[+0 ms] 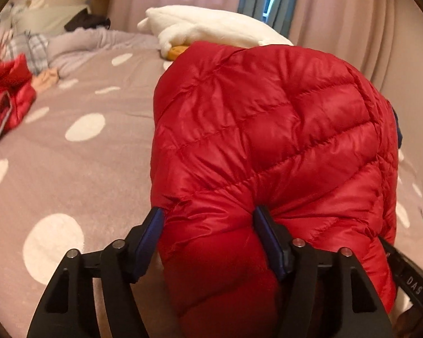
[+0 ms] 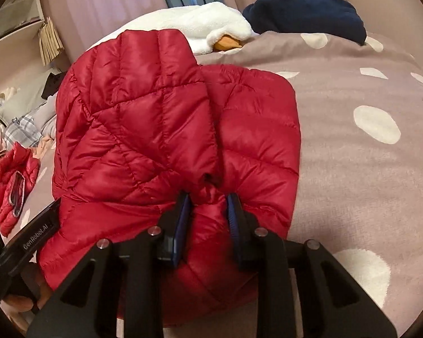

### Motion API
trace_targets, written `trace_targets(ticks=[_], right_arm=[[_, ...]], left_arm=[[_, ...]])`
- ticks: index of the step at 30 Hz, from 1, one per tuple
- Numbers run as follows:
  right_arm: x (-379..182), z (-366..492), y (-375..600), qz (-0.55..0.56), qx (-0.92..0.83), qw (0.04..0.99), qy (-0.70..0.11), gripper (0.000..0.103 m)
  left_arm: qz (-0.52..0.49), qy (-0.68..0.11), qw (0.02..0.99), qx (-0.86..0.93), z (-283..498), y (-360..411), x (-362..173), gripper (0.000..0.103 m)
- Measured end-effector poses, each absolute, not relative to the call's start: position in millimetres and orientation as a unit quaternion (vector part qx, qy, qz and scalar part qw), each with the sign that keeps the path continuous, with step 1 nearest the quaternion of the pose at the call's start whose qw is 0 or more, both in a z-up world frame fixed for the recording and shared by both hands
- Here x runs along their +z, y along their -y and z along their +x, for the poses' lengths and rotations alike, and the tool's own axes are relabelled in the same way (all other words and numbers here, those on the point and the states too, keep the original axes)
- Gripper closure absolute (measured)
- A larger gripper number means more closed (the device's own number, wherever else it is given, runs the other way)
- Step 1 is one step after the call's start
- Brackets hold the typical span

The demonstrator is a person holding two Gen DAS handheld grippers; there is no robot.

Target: Fold large clothes

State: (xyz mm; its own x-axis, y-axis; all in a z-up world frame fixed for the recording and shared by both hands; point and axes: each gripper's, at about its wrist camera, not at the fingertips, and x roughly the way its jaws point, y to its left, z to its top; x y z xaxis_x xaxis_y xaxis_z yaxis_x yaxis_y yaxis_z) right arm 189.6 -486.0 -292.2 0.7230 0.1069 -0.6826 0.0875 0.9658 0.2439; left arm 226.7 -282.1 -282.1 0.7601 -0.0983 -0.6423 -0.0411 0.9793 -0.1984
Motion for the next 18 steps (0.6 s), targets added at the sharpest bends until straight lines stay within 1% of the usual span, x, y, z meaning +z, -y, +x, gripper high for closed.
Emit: trace_targets(ticks=[3,7,8,9,11,13,14,16,18], right_arm=[[-292,193,485,0.123,0.001,0.92,-0.372,0.075],[-288,190,478,0.124,0.0,0.919,-0.373,0.075],[-282,188,476,0.121,-0.001,0.919,-0.374,0.074],[-280,186,475,0.119,-0.004,0.919,-0.376,0.073],[-266,177,475,0.127,-0.016,0.912,-0.39,0.073],[-245,166,476,0.141,-0.021,0.905,-0.401,0.072],[-237,163,477,0.141,-0.019,0.905,-0.402,0.073],[-205,146,477,0.127,-0.038,0.913,-0.385,0.073],[-164,119,479,0.117,-0.051,0.929,-0.349,0.073]], left_arm=[[-0.124,-0.353,0.927,-0.015,230,275,-285,0.026],[-0.123,-0.358,0.925,-0.006,232,273,-283,0.025],[-0.11,-0.36,0.926,0.006,230,276,-278,0.027],[-0.095,-0.361,0.927,0.016,225,282,-271,0.038],[-0.075,-0.367,0.927,0.02,211,288,-252,0.05],[-0.09,-0.359,0.929,0.002,189,286,-226,0.061],[-0.109,-0.337,0.935,-0.008,172,281,-207,0.063],[-0.116,-0.299,0.947,-0.007,140,275,-171,0.064],[-0.11,-0.267,0.957,-0.02,107,272,-133,0.066]])
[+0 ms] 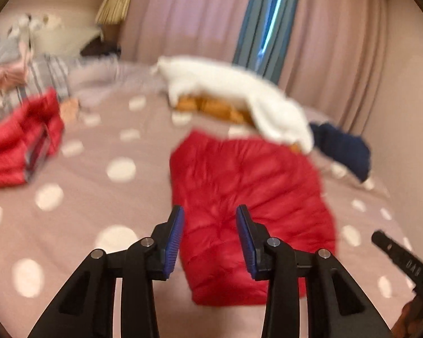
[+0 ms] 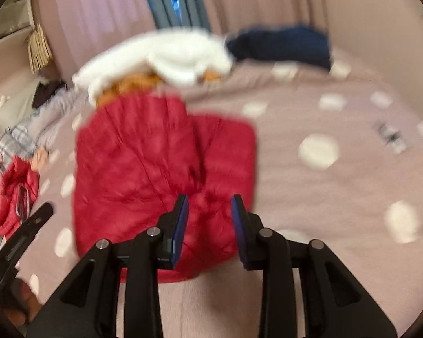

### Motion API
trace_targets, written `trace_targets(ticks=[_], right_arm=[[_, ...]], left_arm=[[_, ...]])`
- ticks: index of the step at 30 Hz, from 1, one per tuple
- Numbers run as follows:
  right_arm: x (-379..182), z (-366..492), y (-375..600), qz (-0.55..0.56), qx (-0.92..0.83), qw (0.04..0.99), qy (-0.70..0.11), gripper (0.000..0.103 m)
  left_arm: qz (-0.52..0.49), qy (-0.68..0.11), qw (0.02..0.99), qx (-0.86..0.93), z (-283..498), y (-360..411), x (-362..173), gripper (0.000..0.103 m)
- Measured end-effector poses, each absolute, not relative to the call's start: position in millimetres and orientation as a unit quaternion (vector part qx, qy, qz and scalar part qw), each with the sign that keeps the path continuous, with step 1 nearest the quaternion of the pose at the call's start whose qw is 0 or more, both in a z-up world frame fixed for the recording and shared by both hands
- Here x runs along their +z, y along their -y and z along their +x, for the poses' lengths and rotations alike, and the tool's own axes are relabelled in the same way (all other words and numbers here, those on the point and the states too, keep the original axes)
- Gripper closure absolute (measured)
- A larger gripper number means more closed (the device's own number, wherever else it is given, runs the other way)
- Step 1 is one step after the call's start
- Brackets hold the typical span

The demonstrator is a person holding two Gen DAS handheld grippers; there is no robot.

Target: Fold large clothes

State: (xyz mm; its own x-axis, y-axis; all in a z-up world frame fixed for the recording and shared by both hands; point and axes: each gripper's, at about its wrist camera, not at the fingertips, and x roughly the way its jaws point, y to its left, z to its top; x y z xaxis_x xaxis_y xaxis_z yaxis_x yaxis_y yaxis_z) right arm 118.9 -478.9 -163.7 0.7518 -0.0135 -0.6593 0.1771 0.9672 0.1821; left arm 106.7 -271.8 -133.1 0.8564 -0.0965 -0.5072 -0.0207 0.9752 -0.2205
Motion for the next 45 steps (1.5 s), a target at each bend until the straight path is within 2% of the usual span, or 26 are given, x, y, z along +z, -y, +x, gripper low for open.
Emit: trace_targets(ticks=[4,8,16,17,19,20,21,22,23,24,45], right_arm=[[-97,64,474,0.108,-0.038,0.952,-0.284,0.071],[-49,11,460,0.073,-0.037,0.967,-0.243,0.071],[-23,-52,455,0.051,-0.047,0.973,-0.22,0.071],[-22,-58,454,0.049,-0.044,0.973,-0.221,0.071],[-21,-73,450,0.05,-0.045,0.974,-0.218,0.069],[-21,-79,448,0.049,-0.044,0.974,-0.215,0.059],[-20,-86,447,0.047,-0.04,0.975,-0.213,0.039],[-19,-91,445,0.043,-0.036,0.976,-0.212,0.027],[-17,-96,442,0.04,-0.034,0.976,-0.209,0.009],[-14,-100,441,0.038,-0.035,0.978,-0.203,0.0],[6,-131,439,0.036,-0.083,0.982,-0.166,0.0]], left_arm=[[-0.089,-0.233,0.968,-0.031,64,273,-82,0.066],[-0.087,-0.214,0.972,-0.048,23,276,-55,0.066],[-0.076,-0.193,0.977,-0.042,-34,272,-41,0.066],[-0.075,-0.19,0.978,-0.04,-40,272,-41,0.065],[-0.071,-0.19,0.979,-0.033,-50,271,-40,0.05],[-0.072,-0.192,0.978,-0.033,-53,271,-39,0.025],[-0.082,-0.19,0.978,-0.035,-56,269,-39,0.004],[-0.091,-0.183,0.978,-0.038,-60,267,-37,0.001],[-0.097,-0.17,0.98,-0.04,-64,266,-35,0.001],[-0.097,-0.163,0.981,-0.042,-68,266,-32,0.001],[-0.09,-0.144,0.984,-0.062,-76,270,-24,0.001]])
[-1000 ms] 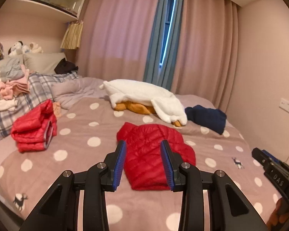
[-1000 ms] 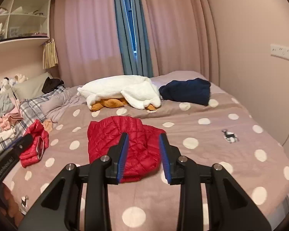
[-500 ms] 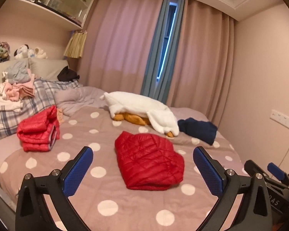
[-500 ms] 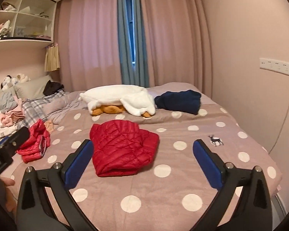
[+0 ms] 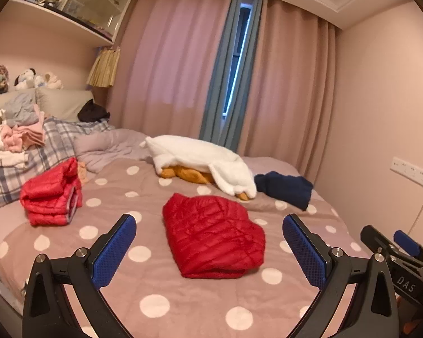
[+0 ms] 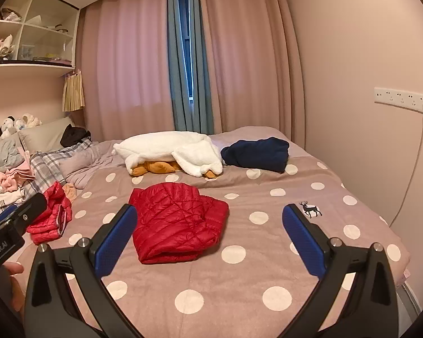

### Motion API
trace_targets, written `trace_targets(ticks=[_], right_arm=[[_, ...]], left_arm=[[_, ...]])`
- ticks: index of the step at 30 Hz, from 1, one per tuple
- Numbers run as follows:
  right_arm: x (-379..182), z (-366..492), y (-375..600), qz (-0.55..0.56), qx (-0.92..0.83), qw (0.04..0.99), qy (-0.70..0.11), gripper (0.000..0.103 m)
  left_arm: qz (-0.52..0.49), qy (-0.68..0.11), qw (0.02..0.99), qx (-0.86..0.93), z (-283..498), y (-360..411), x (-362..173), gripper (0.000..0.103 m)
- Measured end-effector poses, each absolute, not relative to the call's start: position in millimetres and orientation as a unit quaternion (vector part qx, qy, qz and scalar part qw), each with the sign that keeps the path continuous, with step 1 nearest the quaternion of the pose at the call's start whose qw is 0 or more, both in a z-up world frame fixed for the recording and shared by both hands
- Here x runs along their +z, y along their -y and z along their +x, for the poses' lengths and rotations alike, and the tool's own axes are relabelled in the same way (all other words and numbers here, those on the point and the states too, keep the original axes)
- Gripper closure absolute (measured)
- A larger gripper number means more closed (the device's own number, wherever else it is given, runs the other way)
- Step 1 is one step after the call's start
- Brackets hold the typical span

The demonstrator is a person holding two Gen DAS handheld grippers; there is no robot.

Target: Fold large clothes

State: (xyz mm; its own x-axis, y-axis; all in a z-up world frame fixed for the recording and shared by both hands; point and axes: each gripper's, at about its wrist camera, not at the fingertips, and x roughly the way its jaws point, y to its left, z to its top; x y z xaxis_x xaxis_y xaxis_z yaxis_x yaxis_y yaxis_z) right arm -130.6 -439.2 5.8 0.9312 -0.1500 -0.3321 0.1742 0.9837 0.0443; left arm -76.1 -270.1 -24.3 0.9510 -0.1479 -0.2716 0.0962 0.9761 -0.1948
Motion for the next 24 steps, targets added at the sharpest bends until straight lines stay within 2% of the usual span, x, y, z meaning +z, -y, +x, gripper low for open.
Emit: trace_targets(ticks=[12,24], right_arm=[[2.5,-128.1,441.8,0.033,-0.09,0.979,-0.178,0.0],[-1.4,-125.3,443.7,0.034,-0.089,0.978,-0.187,0.0]], left_arm=[[-0.046,-0.154,0.986,-0.052,-75.9,277.5,-27.1,0.001],[-0.06,-0.172,0.981,-0.06,-72.3,273.5,-27.6,0.001]])
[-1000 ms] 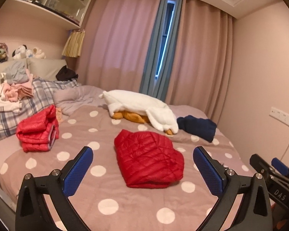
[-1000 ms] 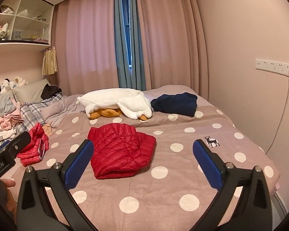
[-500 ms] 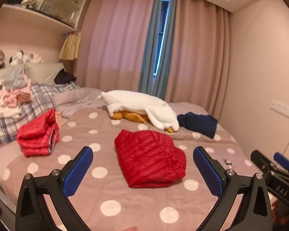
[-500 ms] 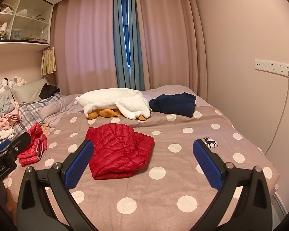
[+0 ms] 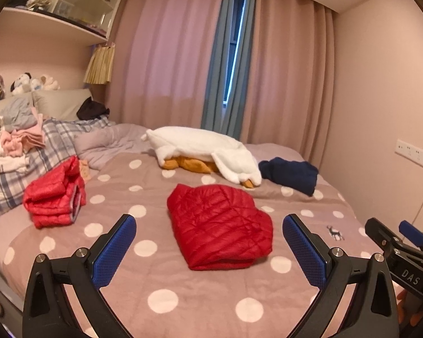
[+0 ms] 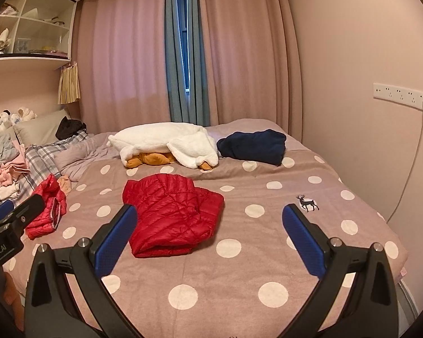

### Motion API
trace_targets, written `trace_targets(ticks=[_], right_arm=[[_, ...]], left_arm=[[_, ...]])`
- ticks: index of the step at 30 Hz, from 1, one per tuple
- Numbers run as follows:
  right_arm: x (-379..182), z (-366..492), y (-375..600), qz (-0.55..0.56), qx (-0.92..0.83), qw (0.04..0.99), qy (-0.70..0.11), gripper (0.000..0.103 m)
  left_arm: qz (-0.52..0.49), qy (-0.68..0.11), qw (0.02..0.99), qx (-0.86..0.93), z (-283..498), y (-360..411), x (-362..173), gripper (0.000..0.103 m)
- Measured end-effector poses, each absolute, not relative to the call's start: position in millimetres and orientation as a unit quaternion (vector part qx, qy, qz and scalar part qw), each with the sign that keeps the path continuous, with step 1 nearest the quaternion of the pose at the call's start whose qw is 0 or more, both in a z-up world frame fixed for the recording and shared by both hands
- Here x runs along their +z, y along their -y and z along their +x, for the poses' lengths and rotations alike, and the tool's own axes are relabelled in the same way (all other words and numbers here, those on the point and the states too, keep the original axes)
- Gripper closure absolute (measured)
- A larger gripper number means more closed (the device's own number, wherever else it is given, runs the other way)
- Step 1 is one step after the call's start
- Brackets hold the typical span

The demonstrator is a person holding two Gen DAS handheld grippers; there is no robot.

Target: Fold large clothes

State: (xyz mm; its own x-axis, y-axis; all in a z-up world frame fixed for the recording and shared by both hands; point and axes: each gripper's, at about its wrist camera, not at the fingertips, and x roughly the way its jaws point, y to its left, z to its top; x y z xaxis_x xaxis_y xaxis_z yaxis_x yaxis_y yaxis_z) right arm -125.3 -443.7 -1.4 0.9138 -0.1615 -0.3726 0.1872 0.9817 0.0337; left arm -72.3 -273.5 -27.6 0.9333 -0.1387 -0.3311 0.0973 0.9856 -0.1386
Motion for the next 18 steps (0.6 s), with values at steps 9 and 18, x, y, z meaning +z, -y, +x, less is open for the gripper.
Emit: trace_targets(ticks=[9,18], right_arm=[[-4.3,-123.2,444.8,0.034,-0.087,0.977,-0.193,0.0],[-7.2,-121.7,442.1,0.031,-0.089,0.976,-0.197,0.0]], left_arm=[[-0.054,-0.179,0.981,-0.051,-68.5,275.0,-30.0,0.001],[-0.049,-0.182,0.98,-0.057,-66.9,275.6,-32.3,0.001]])
